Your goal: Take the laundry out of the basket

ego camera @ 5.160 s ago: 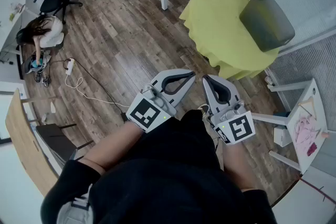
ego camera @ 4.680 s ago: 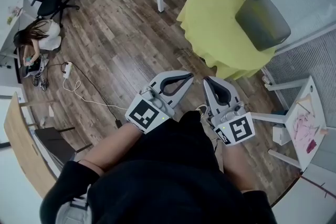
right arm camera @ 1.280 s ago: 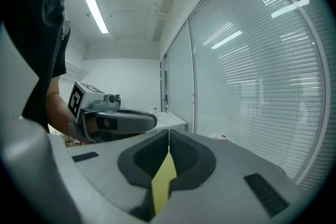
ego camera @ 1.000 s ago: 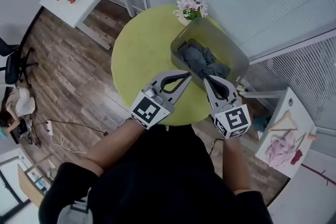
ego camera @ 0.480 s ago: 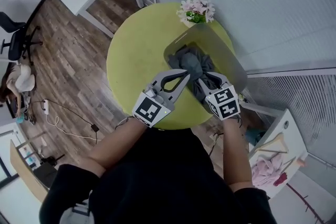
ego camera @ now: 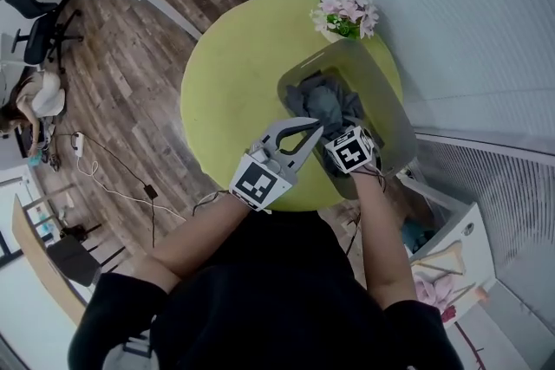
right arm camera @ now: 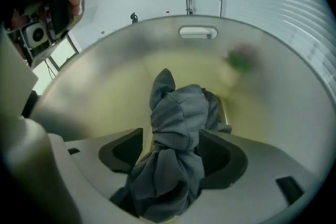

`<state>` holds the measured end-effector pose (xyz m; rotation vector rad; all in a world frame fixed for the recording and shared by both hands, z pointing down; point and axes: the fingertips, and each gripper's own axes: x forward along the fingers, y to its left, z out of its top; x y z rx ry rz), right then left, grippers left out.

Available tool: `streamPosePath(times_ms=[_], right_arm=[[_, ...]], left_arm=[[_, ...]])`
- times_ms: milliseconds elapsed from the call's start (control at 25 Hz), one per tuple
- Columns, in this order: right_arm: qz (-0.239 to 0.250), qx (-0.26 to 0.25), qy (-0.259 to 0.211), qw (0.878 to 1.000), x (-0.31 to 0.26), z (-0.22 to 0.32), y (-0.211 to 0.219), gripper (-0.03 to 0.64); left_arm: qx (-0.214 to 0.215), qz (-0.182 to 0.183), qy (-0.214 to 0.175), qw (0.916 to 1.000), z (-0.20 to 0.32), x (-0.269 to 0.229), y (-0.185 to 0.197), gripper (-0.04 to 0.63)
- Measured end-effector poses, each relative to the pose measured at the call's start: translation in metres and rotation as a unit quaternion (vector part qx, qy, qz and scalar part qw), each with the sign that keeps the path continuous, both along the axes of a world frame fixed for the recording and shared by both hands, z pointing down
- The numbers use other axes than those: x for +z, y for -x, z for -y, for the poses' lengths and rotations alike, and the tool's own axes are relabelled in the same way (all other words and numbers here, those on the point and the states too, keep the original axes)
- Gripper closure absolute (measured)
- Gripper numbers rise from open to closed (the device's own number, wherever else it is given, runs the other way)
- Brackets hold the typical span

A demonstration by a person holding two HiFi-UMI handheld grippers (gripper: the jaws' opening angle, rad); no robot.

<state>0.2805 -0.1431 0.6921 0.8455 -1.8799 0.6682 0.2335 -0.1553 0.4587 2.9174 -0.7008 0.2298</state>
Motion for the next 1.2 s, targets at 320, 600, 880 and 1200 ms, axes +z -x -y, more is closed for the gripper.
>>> streamPosePath(times_ms=[320, 600, 880, 1200], right_arm=[[-0.044, 0.014, 0.039, 0.998, 0.059, 0.006, 0.000, 0.185], [-0.055, 0.022, 0.070, 0.996, 0.091, 0.004, 0.003, 0.179], [-0.072, -0.007, 0.082, 0.994, 0.111, 0.003, 0.010, 0.181], [-0.068, -0.011, 0.080, 0.994, 0.100, 0.001, 0.007, 0.187]], left_arm=[[-0.028, 0.006, 0.001, 0.9996, 0.003, 0.012, 0.007, 0.588], [-0.057, 0.002, 0.013, 0.9983, 0.003, 0.017, 0.020, 0.588], [-0.070, 0.003, 0.014, 0.9974, -0.004, 0.019, 0.027, 0.588], [-0.083, 0.003, 0.011, 0.9965, -0.008, 0.018, 0.038, 0.588]])
